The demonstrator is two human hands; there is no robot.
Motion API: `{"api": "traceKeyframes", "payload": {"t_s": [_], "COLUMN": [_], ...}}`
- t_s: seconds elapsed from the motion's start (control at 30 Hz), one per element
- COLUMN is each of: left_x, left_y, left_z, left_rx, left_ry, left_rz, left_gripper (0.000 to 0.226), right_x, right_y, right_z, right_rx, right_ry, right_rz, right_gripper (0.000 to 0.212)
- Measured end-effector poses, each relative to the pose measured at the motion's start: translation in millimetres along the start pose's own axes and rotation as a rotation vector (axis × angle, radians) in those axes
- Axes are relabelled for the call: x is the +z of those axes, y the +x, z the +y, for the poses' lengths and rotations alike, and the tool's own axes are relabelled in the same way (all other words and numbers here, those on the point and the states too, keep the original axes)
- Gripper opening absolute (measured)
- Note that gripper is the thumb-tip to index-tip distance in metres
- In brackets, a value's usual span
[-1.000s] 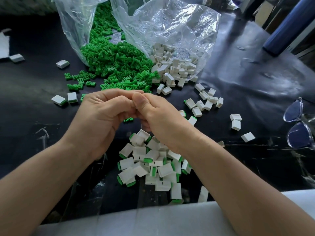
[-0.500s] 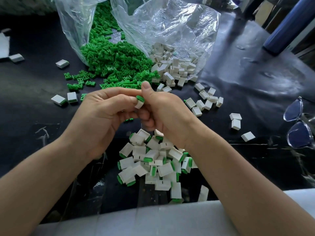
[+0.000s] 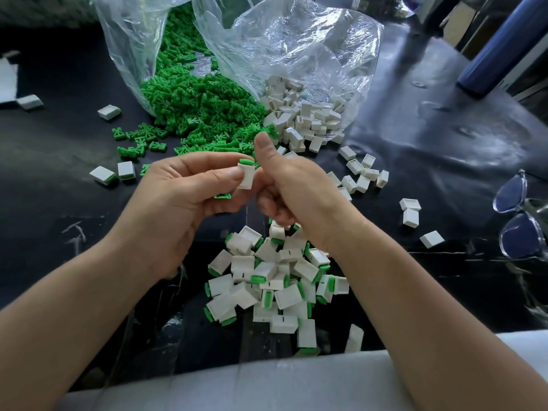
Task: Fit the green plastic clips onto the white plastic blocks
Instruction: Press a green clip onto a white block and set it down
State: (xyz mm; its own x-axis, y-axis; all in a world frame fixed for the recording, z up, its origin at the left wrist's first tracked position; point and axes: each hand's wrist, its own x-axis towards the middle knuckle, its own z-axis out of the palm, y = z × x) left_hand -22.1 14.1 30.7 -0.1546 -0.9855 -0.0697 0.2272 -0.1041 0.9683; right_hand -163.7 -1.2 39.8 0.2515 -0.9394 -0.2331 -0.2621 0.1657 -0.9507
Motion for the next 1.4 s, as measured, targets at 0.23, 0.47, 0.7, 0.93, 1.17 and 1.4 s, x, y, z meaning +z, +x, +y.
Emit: {"api": "traceKeyframes", "payload": {"t_s": [0.23,0.47,0.7,0.93,1.17,1.4], "left_x": [1,5,2,0,1,-2], "left_y": [-4,-13,-7,-6,-4,3], "left_z": [1,3,1,-2,-2,-5], "left_rx": [0.063,0.039,0.022,0.018,-0.005,-0.043], "left_ry": [0.097,0.325,0.243,0.249,0.253,0.204], "left_rz": [-0.049,-0.346,-0.185,-0.167,-0.121,0.084], "left_gripper": [0.015,0.023,0.030,0.025,0.024,0.016], "right_x": [-26,-37,-28,-28,-30,-24], "right_y": [12,27,32,34,32,23], "right_z": [7,21,26,28,26,20], "right_rx": [-0.108,-0.117,-0.102,-0.022,-0.069,-0.202], "right_ry": [-0.249,-0.741,-0.926,-1.021,-0.957,-0.741], "right_rz": [0.402,0.584,0.461,0.431,0.451,0.396], "right_gripper": [0.039,0.023,0.036,0.030,0.022,0.014]}}
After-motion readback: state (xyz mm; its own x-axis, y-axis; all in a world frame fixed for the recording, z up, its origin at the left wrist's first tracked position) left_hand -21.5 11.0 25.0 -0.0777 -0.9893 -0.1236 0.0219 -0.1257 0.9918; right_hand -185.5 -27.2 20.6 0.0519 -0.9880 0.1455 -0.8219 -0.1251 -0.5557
